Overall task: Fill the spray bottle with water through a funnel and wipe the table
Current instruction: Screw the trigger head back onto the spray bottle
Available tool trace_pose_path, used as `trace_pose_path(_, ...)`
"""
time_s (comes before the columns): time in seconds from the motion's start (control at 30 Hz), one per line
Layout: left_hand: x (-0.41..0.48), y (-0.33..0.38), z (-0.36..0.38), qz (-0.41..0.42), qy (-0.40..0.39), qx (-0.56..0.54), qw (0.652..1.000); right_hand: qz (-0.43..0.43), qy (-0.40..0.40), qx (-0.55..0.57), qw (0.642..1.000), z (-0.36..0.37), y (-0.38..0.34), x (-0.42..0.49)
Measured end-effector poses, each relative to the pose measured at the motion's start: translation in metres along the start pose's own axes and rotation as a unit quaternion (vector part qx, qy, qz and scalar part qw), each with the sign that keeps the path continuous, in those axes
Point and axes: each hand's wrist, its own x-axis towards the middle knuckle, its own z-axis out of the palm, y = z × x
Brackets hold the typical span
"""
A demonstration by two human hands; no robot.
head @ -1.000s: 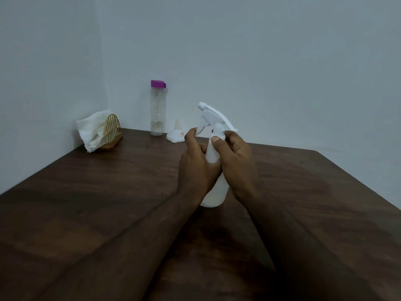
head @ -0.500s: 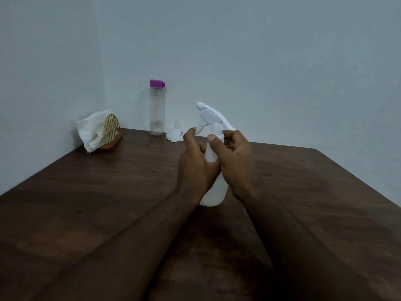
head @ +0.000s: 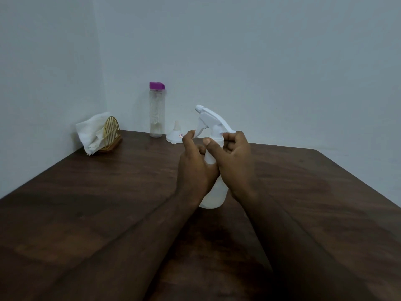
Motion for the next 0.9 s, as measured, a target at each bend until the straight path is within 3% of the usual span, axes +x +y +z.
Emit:
trace_pose_path(0.23,0.001,-0.002,0.002,-0.013,0.003,-0.019,1.000,0.007,-0.058,-0.010,0.998,-0.009,-0.003,0.001)
trace_pose_path(0.4,0.001,-0.003,0.001,-0.003,0.004,-0.015,1.000,0.015,-0.028,0.006,0.999,-0.004,-0.001,0.001)
trace_pose_path(0.63,0.001,-0.002,0.001,-0.006,0.009,-0.017,1.000,0.005,-0.069,0.007,0.998,-0.009,-0.004,-0.002)
trace_pose_path(0.9,0.001,-0.002,0.002,-0.005,0.004,-0.022,1.000,0.007,-0.041,0.003,0.999,-0.006,-0.003,-0.001)
